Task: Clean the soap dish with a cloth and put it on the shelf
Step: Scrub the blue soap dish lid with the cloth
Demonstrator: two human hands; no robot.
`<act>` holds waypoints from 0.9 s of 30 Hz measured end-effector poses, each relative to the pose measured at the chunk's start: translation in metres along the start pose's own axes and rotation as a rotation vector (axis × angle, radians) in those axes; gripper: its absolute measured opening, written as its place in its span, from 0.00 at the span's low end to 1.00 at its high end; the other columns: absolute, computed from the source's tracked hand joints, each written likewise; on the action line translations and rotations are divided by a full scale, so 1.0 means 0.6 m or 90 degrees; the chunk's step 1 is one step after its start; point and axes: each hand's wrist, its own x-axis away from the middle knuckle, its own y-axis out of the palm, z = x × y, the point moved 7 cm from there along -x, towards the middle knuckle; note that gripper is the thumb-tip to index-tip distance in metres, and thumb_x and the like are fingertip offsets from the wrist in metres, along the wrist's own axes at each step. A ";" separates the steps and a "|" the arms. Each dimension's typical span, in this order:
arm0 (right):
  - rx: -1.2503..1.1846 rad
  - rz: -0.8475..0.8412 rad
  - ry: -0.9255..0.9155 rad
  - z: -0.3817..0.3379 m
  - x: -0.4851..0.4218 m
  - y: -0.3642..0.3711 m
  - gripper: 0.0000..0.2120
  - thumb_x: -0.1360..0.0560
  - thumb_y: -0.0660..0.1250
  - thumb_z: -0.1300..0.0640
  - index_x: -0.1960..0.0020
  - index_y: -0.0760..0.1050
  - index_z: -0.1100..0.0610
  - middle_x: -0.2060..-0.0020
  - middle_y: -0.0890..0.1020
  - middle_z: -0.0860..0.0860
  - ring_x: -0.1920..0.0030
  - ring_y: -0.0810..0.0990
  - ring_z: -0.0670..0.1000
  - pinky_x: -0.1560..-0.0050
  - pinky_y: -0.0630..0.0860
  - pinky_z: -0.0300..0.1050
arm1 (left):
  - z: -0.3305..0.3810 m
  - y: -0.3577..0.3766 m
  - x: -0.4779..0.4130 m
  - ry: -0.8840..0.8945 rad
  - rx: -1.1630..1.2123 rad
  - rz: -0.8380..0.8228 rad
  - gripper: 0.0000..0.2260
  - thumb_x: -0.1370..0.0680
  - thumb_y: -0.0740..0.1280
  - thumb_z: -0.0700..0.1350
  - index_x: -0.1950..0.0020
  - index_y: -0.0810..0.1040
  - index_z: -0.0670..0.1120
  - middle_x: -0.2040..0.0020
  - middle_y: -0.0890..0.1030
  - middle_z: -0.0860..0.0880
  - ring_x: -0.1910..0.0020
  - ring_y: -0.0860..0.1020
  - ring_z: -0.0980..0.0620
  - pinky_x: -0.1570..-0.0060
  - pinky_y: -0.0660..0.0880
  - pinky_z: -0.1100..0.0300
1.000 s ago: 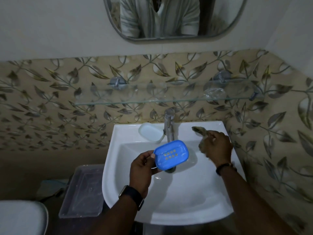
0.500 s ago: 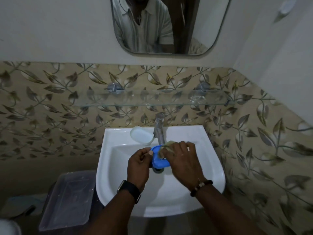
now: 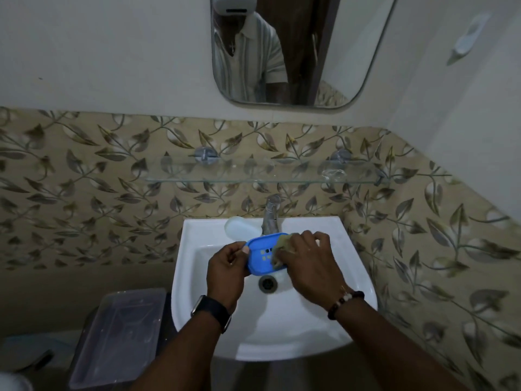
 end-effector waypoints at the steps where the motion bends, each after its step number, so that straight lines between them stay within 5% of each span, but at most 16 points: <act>1: -0.005 -0.002 0.045 0.000 -0.003 -0.001 0.12 0.29 0.62 0.57 0.49 0.78 0.45 0.53 0.76 0.49 0.50 0.73 0.55 0.47 0.66 0.54 | 0.001 0.004 0.002 0.002 0.001 -0.005 0.06 0.19 0.69 0.39 0.51 0.84 0.48 0.56 0.88 0.46 0.58 0.86 0.49 0.64 0.82 0.60; 4: -0.122 0.005 0.099 -0.047 -0.002 0.016 0.12 0.29 0.67 0.58 0.48 0.78 0.45 0.54 0.76 0.47 0.50 0.74 0.54 0.51 0.62 0.49 | 0.008 0.014 0.003 0.022 -0.024 -0.020 0.07 0.20 0.70 0.40 0.52 0.84 0.52 0.57 0.88 0.48 0.57 0.86 0.48 0.60 0.84 0.55; 6: -0.146 0.007 0.008 -0.073 0.009 0.023 0.15 0.29 0.68 0.59 0.45 0.78 0.45 0.52 0.75 0.46 0.48 0.73 0.53 0.49 0.61 0.49 | 0.008 0.008 0.001 0.027 -0.039 -0.015 0.06 0.20 0.70 0.40 0.51 0.84 0.52 0.54 0.88 0.46 0.54 0.86 0.45 0.55 0.84 0.49; 10: 0.020 0.004 -0.117 -0.023 0.016 -0.002 0.15 0.30 0.66 0.59 0.47 0.79 0.46 0.46 0.78 0.51 0.46 0.74 0.55 0.42 0.65 0.56 | 0.005 -0.010 0.006 0.024 -0.019 -0.006 0.05 0.20 0.69 0.40 0.49 0.84 0.49 0.52 0.87 0.43 0.52 0.86 0.42 0.55 0.84 0.48; 13: 0.095 -0.006 -0.051 0.009 0.004 -0.016 0.13 0.32 0.66 0.61 0.50 0.80 0.49 0.43 0.79 0.56 0.48 0.75 0.59 0.42 0.68 0.58 | 0.007 -0.015 0.009 0.033 -0.021 0.011 0.04 0.19 0.69 0.41 0.48 0.83 0.47 0.52 0.87 0.42 0.51 0.86 0.42 0.57 0.84 0.50; 19: -0.141 0.071 -0.018 -0.083 0.011 0.007 0.11 0.30 0.67 0.59 0.49 0.77 0.47 0.54 0.75 0.46 0.50 0.71 0.51 0.48 0.66 0.50 | 0.012 0.001 0.019 0.051 -0.037 0.022 0.06 0.19 0.69 0.42 0.50 0.83 0.53 0.52 0.87 0.46 0.53 0.86 0.45 0.56 0.84 0.53; 23: 0.015 0.099 -0.129 -0.062 0.007 -0.003 0.13 0.28 0.61 0.58 0.47 0.79 0.50 0.49 0.79 0.51 0.46 0.72 0.54 0.44 0.69 0.54 | 0.015 -0.006 0.024 0.077 -0.085 -0.007 0.07 0.19 0.68 0.41 0.50 0.83 0.52 0.52 0.87 0.47 0.52 0.85 0.45 0.54 0.85 0.50; 27: 0.060 0.062 0.003 -0.018 -0.009 -0.011 0.13 0.26 0.57 0.58 0.47 0.78 0.51 0.53 0.78 0.53 0.52 0.74 0.57 0.49 0.68 0.54 | 0.029 -0.017 0.022 0.095 -0.098 0.012 0.05 0.19 0.68 0.42 0.48 0.82 0.51 0.52 0.86 0.49 0.51 0.85 0.47 0.53 0.85 0.49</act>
